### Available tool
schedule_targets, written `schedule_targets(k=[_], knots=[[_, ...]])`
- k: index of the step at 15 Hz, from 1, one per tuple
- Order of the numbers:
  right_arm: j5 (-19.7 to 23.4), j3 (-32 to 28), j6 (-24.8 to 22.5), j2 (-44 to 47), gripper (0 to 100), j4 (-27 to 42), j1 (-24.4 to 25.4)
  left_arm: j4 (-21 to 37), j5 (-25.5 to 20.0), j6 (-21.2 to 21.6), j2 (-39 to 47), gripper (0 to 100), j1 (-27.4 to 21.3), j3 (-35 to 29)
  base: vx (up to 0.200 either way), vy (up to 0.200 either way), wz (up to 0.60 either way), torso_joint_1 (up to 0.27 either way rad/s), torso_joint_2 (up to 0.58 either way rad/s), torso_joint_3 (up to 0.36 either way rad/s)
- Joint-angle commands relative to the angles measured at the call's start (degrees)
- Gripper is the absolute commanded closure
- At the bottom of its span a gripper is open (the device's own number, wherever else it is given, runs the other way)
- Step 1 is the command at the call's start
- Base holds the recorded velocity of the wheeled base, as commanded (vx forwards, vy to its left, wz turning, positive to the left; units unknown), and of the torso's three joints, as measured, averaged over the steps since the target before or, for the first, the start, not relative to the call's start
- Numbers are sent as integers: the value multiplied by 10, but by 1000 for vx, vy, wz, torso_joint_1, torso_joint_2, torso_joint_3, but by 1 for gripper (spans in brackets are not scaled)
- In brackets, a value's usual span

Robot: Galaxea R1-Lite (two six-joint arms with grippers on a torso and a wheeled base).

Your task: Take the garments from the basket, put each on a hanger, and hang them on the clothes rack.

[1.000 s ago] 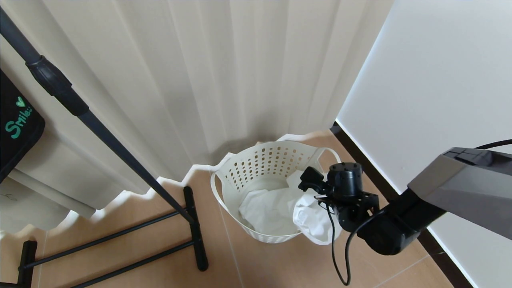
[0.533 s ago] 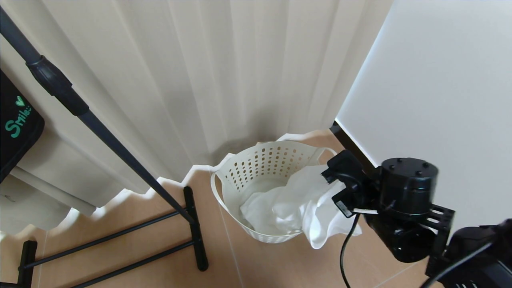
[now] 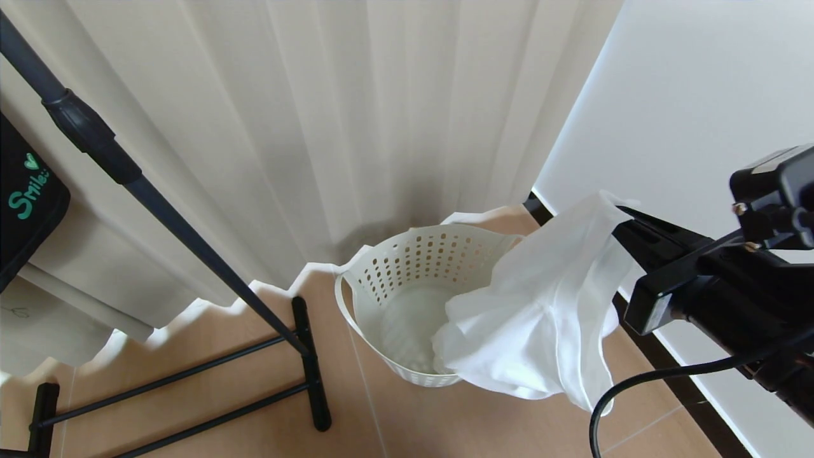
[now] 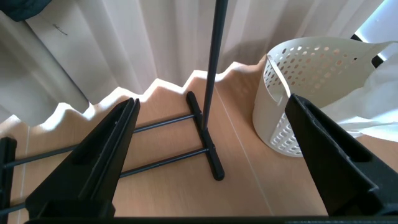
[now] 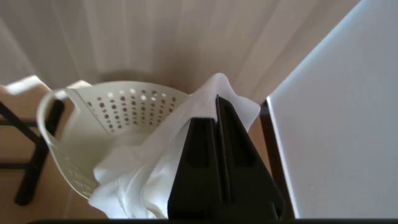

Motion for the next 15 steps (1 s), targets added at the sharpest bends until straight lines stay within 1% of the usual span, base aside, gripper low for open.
schedule_targets(k=[1,3,7,15], knots=[[5,4,1,-24,100,1,5,0,0,0,0,0,0,0,0,0,0,0,0,0],[8,9,2,-22,100,1,5,1,0,1,0,0,0,0,0,0,0,0,0,0],[31,12,3,-16,100,2,1,1,0,0,0,0,0,0,0,0,0,0,0,0],[32,20,3,-6,100,2,-15,2,-2,-1,0,0,0,0,0,0,0,0,0,0]])
